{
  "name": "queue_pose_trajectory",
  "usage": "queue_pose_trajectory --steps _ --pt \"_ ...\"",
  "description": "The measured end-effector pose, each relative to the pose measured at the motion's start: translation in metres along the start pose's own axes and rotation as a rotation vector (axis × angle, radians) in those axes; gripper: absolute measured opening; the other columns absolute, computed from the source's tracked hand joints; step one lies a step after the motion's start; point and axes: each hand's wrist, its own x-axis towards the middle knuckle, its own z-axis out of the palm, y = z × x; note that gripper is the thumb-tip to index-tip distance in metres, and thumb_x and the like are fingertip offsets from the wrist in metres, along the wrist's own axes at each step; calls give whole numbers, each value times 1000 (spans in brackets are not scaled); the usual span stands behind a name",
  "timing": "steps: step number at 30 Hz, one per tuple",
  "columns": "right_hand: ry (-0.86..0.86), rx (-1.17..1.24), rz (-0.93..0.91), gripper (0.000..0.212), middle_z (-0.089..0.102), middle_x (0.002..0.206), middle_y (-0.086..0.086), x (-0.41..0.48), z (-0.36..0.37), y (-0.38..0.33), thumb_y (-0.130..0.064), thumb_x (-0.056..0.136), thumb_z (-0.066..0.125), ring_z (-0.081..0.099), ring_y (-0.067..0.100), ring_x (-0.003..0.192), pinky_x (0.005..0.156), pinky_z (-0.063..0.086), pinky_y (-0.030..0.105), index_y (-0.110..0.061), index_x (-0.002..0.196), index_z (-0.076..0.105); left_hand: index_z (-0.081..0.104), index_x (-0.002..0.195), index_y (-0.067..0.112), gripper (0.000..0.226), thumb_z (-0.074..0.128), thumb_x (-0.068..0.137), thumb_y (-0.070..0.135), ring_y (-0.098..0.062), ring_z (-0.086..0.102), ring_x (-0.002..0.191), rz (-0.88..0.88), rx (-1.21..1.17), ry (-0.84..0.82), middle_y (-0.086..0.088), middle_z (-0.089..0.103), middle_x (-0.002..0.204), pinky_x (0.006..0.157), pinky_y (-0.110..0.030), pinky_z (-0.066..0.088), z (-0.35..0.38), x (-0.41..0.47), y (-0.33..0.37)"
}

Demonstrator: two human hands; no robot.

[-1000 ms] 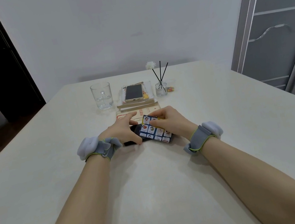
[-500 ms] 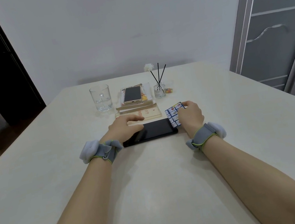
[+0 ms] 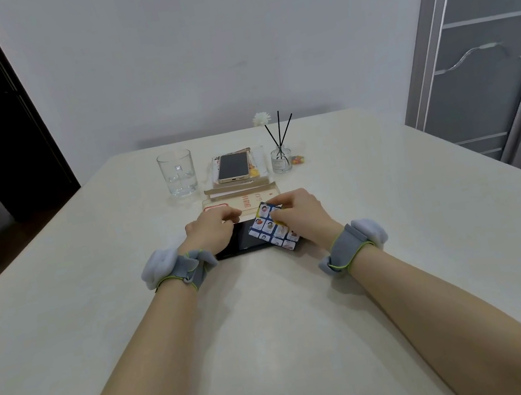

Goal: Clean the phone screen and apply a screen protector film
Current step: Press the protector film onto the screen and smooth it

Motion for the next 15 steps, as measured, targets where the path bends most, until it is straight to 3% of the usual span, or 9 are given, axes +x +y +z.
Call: queue_pose_trajectory --steps 4,8,15 --pt "-59 31 -22 32 71 112 5 1 1 -1 -14 84 60 61 29 111 106 40 49 -24 113 70 59 122 30 44 39 90 8 -9 39 133 -9 3 4 13 64 121 111 -33 24 1 2 -2" --pt "41 67 13 32 70 94 -1 1 -5 1 -16 83 58 62 26 106 104 40 49 -28 111 70 58 124 30 46 37 90 7 -9 41 131 -14 10 6 14 64 122 110 -33 24 0 2 -2" --pt "-9 43 12 30 72 107 -1 -2 -7 2 -16 83 61 61 24 109 106 38 47 -31 107 71 58 123 30 46 37 90 7 -9 40 132 -12 2 13 14 64 122 110 -33 22 2 3 -3"
